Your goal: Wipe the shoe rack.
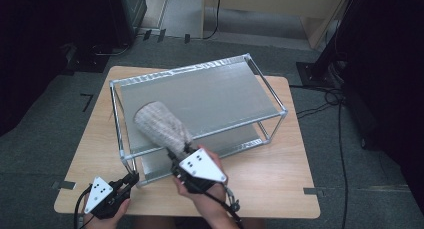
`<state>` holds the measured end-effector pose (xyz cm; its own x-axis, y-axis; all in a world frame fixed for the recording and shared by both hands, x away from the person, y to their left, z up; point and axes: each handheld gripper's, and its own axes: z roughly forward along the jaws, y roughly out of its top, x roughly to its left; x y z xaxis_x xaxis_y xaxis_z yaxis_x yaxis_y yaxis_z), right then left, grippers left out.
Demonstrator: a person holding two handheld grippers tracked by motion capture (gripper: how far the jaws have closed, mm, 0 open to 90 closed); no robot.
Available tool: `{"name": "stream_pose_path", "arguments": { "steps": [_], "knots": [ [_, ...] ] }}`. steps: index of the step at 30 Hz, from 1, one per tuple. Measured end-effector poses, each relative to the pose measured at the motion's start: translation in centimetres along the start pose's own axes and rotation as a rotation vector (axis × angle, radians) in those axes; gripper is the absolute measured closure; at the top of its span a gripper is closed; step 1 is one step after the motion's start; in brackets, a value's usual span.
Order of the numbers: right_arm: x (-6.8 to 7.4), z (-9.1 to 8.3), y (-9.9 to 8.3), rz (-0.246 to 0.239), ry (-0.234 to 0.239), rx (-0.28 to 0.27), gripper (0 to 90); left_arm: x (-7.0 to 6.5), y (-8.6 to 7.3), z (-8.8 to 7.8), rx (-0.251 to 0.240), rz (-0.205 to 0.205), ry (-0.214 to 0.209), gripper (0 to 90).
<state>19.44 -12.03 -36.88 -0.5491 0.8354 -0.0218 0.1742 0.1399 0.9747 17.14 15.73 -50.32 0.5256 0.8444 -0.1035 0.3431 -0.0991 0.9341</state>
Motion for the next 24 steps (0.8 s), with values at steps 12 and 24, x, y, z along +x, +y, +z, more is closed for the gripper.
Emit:
{"name": "stream_pose_path", "arguments": {
  "steps": [12,24],
  "knots": [
    [-13.4,-2.3,0.1,0.150,-0.390,0.034,65.0,0.3,-0.1,-0.2,-0.008,-0.007,0.001,79.9],
    [-14.4,-2.5,-0.5,0.163,-0.442,0.040,65.6,0.2,-0.1,-0.2,-0.005,-0.001,0.008,80.2]
  ]
}}
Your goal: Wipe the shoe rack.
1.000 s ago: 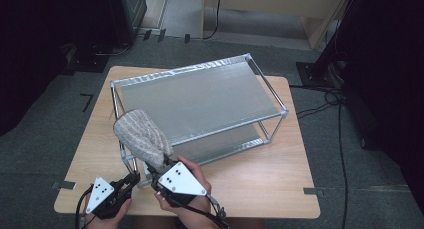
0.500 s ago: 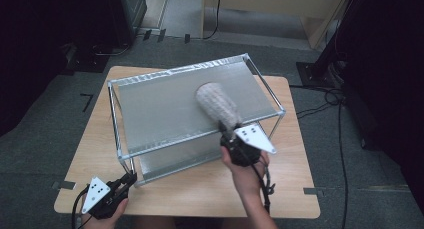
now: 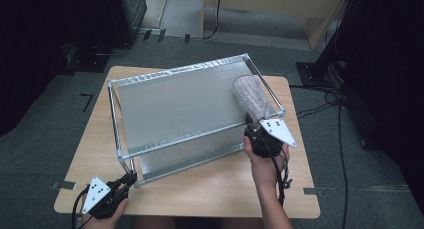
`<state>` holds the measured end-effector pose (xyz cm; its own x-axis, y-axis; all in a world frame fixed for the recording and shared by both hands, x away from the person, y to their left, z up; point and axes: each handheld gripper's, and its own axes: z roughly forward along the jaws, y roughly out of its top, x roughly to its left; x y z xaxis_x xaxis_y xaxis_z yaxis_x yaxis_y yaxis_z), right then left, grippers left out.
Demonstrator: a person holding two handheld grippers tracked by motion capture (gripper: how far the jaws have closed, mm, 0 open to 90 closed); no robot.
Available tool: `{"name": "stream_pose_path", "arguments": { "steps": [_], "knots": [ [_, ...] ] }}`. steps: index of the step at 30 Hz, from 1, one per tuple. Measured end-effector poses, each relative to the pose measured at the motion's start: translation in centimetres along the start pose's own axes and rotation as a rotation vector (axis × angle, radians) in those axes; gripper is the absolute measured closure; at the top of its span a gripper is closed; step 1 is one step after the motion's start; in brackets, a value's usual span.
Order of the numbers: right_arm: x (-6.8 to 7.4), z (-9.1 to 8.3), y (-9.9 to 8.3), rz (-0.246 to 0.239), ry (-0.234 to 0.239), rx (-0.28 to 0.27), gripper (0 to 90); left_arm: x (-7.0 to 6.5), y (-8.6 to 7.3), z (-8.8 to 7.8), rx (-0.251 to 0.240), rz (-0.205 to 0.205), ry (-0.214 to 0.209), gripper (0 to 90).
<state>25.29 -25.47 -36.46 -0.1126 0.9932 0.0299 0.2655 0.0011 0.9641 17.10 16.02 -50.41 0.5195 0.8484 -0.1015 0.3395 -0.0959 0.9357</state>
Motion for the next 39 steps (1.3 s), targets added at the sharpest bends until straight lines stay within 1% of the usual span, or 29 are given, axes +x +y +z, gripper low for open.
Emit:
{"name": "stream_pose_path", "arguments": {
  "steps": [3,4,5,6,7,8,10,11,13,14,15,17,20,22,23,24,25,26,27,28,30,31,33,34,35,36,38,39],
  "knots": [
    [2.4,-0.5,-0.3,-0.012,0.071,-0.002,65.6,0.0,0.0,0.0,0.000,-0.005,0.000,80.1],
    [3.2,-0.7,-0.3,-0.022,0.099,-0.002,65.6,0.0,0.0,0.0,-0.003,-0.008,0.000,80.1],
    [4.4,-0.9,-0.4,-0.032,0.140,0.002,65.6,0.0,0.0,0.0,-0.002,-0.008,0.000,80.1],
    [5.1,-1.0,-0.4,-0.045,0.164,0.003,65.6,0.0,0.0,0.0,-0.002,-0.007,-0.001,80.0],
    [6.5,-1.3,-0.5,-0.065,0.201,0.005,65.6,0.0,0.0,0.0,-0.003,-0.008,-0.001,80.1],
    [7.2,-1.4,-0.5,-0.077,0.220,0.005,65.6,0.0,0.0,0.0,-0.002,-0.008,-0.002,80.1],
    [9.5,-1.7,-0.6,-0.103,0.281,0.007,65.6,0.0,0.0,0.0,-0.002,-0.007,-0.002,80.1],
    [10.2,-1.8,-0.6,-0.108,0.303,0.011,65.5,0.0,0.0,0.0,-0.004,-0.007,-0.002,80.1],
    [12.2,-2.0,-0.6,-0.113,0.361,0.022,65.5,0.0,0.0,0.0,-0.005,-0.007,-0.003,80.1],
    [13.7,-2.1,-0.6,-0.123,0.403,0.029,65.5,0.0,0.0,0.0,-0.004,-0.006,-0.002,80.1],
    [14.7,-2.2,-0.6,-0.133,0.427,0.028,65.5,0.0,0.0,0.0,-0.003,-0.004,-0.002,80.1],
    [16.0,-2.5,-0.7,-0.150,0.467,0.028,65.5,0.0,0.0,0.0,-0.004,-0.005,-0.003,80.1],
    [18.0,-3.3,-1.0,-0.186,0.553,0.013,65.5,0.0,-0.1,0.0,-0.006,-0.006,-0.003,80.1],
    [18.3,-3.6,-1.2,-0.202,0.600,0.006,65.4,0.0,-0.1,0.0,-0.006,-0.007,-0.006,80.1],
    [18.3,-3.8,-1.3,-0.218,0.620,0.001,65.4,0.0,-0.1,0.0,-0.005,-0.007,-0.007,80.0],
    [18.1,-3.9,-1.3,-0.235,0.623,-0.003,65.4,0.0,-0.1,0.0,-0.005,-0.007,-0.006,80.0],
    [17.7,-4.0,-1.2,-0.256,0.616,-0.014,65.4,0.0,-0.1,0.0,-0.004,-0.004,-0.005,80.0],
    [16.9,-4.0,-1.1,-0.255,0.600,-0.019,65.4,0.0,-0.1,0.0,-0.006,-0.006,-0.005,80.1],
    [16.3,-3.9,-1.1,-0.242,0.589,-0.017,65.4,0.0,-0.1,0.0,-0.005,-0.005,-0.005,80.0],
    [15.3,-3.8,-1.0,-0.220,0.566,-0.010,65.5,0.0,-0.1,0.0,-0.004,-0.005,-0.005,80.1],
    [12.8,-3.3,-1.0,-0.192,0.505,-0.010,65.5,0.0,-0.1,0.0,-0.005,-0.007,-0.005,80.0],
    [11.1,-3.1,-1.1,-0.164,0.465,-0.008,65.6,0.1,-0.1,0.0,-0.005,-0.007,-0.005,80.0],
    [8.4,-2.8,-1.2,-0.132,0.394,-0.016,65.6,0.0,-0.1,0.0,-0.005,-0.009,-0.007,80.0],
    [7.0,-2.8,-1.3,-0.109,0.364,-0.018,65.6,0.1,-0.1,0.0,-0.003,-0.008,-0.007,79.9],
    [6.0,-2.8,-1.4,-0.098,0.340,-0.022,65.6,0.0,-0.1,0.0,-0.005,-0.008,-0.006,79.9],
    [4.1,-2.9,-1.7,-0.089,0.281,-0.033,65.6,0.1,-0.1,0.0,-0.005,-0.007,-0.005,79.9],
    [2.4,-3.0,-2.0,-0.063,0.236,-0.037,65.5,0.0,-0.1,0.0,-0.006,-0.010,-0.005,79.9],
    [1.1,-3.1,-2.3,-0.052,0.196,-0.043,65.5,0.0,-0.1,0.0,-0.007,-0.010,-0.005,79.9]
  ]
}}
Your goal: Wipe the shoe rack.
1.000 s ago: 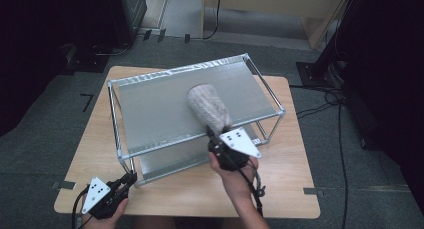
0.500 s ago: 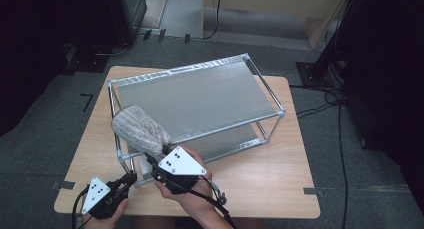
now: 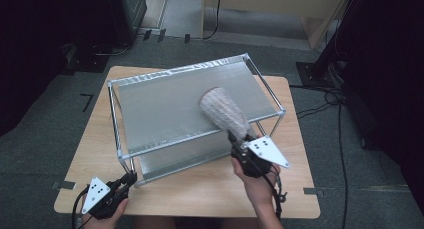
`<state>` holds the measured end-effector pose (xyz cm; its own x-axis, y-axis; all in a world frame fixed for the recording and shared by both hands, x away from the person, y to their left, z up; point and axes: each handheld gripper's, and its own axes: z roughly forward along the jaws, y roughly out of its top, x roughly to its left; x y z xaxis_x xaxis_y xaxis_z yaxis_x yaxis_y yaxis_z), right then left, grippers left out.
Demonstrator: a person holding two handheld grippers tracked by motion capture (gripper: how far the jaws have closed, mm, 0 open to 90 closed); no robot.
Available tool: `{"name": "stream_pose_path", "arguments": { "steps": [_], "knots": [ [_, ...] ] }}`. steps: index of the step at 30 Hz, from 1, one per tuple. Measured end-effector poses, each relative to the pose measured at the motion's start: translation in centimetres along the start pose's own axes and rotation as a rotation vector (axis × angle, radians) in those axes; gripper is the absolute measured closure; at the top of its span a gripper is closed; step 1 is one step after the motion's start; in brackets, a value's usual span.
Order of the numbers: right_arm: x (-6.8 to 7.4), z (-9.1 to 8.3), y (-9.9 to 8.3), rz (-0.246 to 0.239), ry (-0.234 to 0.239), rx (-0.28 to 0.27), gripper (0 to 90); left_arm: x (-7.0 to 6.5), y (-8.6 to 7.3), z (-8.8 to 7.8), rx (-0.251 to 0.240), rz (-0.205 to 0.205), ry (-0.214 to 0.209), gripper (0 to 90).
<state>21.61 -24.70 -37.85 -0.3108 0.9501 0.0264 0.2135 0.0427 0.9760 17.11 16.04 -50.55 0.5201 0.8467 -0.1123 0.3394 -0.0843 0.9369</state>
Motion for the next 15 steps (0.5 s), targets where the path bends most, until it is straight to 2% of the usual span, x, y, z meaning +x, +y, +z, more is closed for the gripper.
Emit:
{"name": "stream_pose_path", "arguments": {
  "steps": [4,8,10,11,15],
  "knots": [
    [-3.6,-1.2,-0.8,0.027,-0.124,-0.015,65.4,0.0,0.0,0.0,0.002,0.000,0.000,79.9],
    [-6.1,-1.9,-2.1,0.045,-0.222,-0.002,65.5,0.0,-0.1,0.0,0.001,-0.001,-0.001,79.9],
    [-6.9,-2.1,-3.5,0.051,-0.264,0.032,65.9,0.1,-0.1,0.0,0.001,-0.001,-0.003,79.9],
    [-7.0,-2.0,-4.3,0.038,-0.277,0.050,66.0,0.1,-0.1,0.0,0.000,-0.002,-0.004,79.9],
    [-7.0,-1.5,-7.8,0.013,-0.287,0.147,66.4,0.1,-0.1,0.0,-0.001,-0.002,-0.007,79.9]
  ]
}}
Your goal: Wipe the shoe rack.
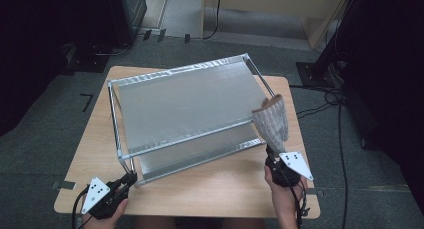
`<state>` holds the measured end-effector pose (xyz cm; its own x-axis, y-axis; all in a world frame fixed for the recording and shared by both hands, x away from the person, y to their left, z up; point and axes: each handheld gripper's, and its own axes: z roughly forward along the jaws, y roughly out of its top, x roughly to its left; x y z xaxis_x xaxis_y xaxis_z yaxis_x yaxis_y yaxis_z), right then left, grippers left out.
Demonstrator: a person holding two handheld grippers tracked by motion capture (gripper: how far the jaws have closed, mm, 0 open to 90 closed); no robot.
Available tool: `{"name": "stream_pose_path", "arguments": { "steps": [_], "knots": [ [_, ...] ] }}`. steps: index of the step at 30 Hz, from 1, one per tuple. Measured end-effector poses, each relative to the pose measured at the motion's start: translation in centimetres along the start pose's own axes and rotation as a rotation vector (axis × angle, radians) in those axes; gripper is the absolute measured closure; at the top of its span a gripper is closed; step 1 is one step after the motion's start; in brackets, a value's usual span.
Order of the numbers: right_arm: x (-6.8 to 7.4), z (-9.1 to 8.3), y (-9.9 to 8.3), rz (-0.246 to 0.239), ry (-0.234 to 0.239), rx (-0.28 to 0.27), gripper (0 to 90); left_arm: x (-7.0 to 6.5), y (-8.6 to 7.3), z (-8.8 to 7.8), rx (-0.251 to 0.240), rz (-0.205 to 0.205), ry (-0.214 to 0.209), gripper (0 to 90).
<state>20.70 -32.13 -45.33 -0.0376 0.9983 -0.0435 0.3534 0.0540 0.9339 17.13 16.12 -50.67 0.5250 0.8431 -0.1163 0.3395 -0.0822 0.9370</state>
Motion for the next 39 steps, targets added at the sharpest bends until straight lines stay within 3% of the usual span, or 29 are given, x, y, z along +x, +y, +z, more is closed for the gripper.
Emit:
{"name": "stream_pose_path", "arguments": {
  "steps": [6,7,9,11,14,16,20,23,30,33,36,39],
  "knots": [
    [0.8,1.6,-4.9,-0.056,0.021,0.159,67.0,0.1,-0.1,0.0,-0.003,-0.001,-0.007,79.8],
    [1.0,2.0,-5.5,-0.067,0.038,0.207,67.2,0.1,-0.1,0.0,-0.004,-0.002,-0.008,79.8],
    [1.5,2.4,-5.9,-0.077,0.066,0.236,67.6,0.1,-0.1,0.0,-0.003,-0.001,-0.009,79.8],
    [2.1,2.5,-5.9,-0.089,0.117,0.226,67.6,0.1,-0.1,0.0,-0.006,-0.001,-0.010,79.8],
    [2.6,2.6,-5.2,-0.090,0.126,0.216,67.7,0.2,-0.1,0.0,-0.006,0.001,-0.012,79.8],
    [2.0,2.9,-4.6,-0.032,0.121,0.209,68.0,0.1,-0.1,0.0,-0.007,-0.002,-0.012,79.8],
    [-0.1,3.4,-3.3,0.084,0.047,0.175,68.6,0.2,-0.2,0.0,-0.009,0.001,-0.014,79.8],
    [-1.5,3.0,-2.1,0.159,0.019,0.125,68.7,0.2,-0.2,0.0,-0.010,0.002,-0.013,79.8],
    [-2.8,0.3,1.3,0.195,0.041,-0.054,68.7,0.3,-0.2,0.0,-0.008,-0.003,-0.019,79.7],
    [-2.7,-0.5,2.3,0.187,0.042,-0.087,68.7,0.3,-0.2,0.0,-0.008,-0.005,-0.019,79.6],
    [-2.7,-0.1,1.8,0.192,0.034,-0.051,68.6,0.2,-0.2,0.0,-0.007,-0.008,-0.020,79.6],
    [-2.8,1.1,0.2,0.187,0.022,0.037,68.6,0.3,-0.2,0.0,-0.006,-0.007,-0.020,79.5]
  ]
}}
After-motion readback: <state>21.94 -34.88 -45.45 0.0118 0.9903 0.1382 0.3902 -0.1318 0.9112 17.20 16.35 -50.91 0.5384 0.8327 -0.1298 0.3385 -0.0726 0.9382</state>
